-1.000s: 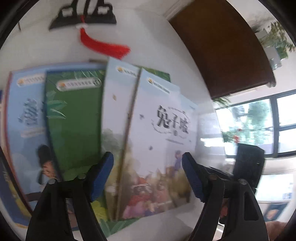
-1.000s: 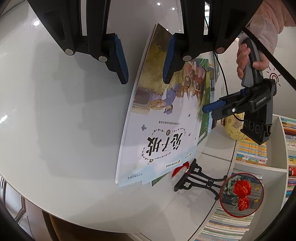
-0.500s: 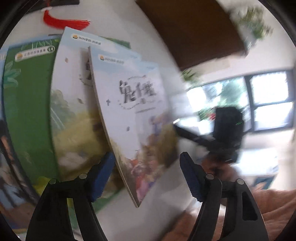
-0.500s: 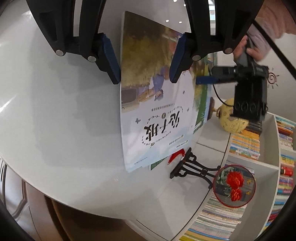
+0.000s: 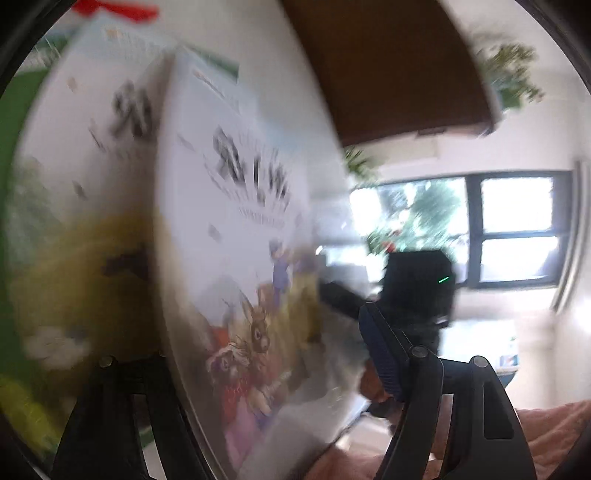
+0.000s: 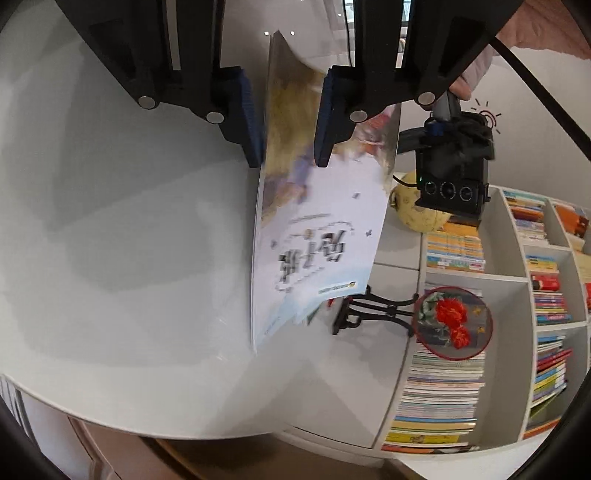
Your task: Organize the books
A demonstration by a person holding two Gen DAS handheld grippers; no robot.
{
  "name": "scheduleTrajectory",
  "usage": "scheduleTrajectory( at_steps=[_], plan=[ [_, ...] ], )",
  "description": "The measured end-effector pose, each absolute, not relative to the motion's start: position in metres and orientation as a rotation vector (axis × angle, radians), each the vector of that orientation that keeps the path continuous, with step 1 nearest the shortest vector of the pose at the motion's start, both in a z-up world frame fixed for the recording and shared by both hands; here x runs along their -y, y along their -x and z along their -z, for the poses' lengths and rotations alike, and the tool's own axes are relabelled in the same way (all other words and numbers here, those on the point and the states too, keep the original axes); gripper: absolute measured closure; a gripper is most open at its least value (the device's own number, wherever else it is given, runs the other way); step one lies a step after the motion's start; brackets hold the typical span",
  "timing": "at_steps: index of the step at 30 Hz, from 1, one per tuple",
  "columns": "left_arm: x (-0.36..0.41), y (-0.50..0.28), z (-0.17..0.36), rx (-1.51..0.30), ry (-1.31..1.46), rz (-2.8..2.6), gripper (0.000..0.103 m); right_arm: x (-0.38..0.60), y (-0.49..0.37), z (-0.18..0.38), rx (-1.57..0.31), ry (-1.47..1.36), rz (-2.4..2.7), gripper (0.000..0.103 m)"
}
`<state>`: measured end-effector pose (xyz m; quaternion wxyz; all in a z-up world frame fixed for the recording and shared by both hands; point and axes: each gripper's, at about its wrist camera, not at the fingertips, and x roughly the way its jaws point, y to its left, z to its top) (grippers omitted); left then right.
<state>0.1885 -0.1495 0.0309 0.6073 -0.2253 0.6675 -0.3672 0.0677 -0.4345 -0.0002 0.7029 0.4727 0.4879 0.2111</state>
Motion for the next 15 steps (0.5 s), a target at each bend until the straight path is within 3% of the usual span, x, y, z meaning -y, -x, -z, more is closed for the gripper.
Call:
scheduleTrajectory(
  at_steps=[4, 6, 7, 10, 15],
  plan=[
    [0.158, -0.189, -0.038, -1.542, 0.421, 0.795, 0.051, 0.423, -0.076, 0.001, -1.112, -1.062, -0.476, 0.075],
    [0.161, -0.186, -0.041, -1.536, 0.341, 0.762, 0.07, 0.422, -0.078, 0.001, -1.113, -1.059, -0.461, 0.075],
    [0.16, -0.183, -0.044, -1.523, 0.298, 0.741, 0.072, 0.421, -0.08, 0.001, -1.11, -1.063, -0.453, 0.075],
    [0.143, -0.179, -0.048, -1.496, 0.298, 0.693, 0.073, 0.421, -0.081, -0.004, -1.075, -1.03, -0.451, 0.098],
    [0.112, -0.162, -0.054, -1.472, 0.339, 0.597, 0.075, 0.404, -0.083, -0.021, -1.062, -0.954, -0.539, 0.098]
  ],
)
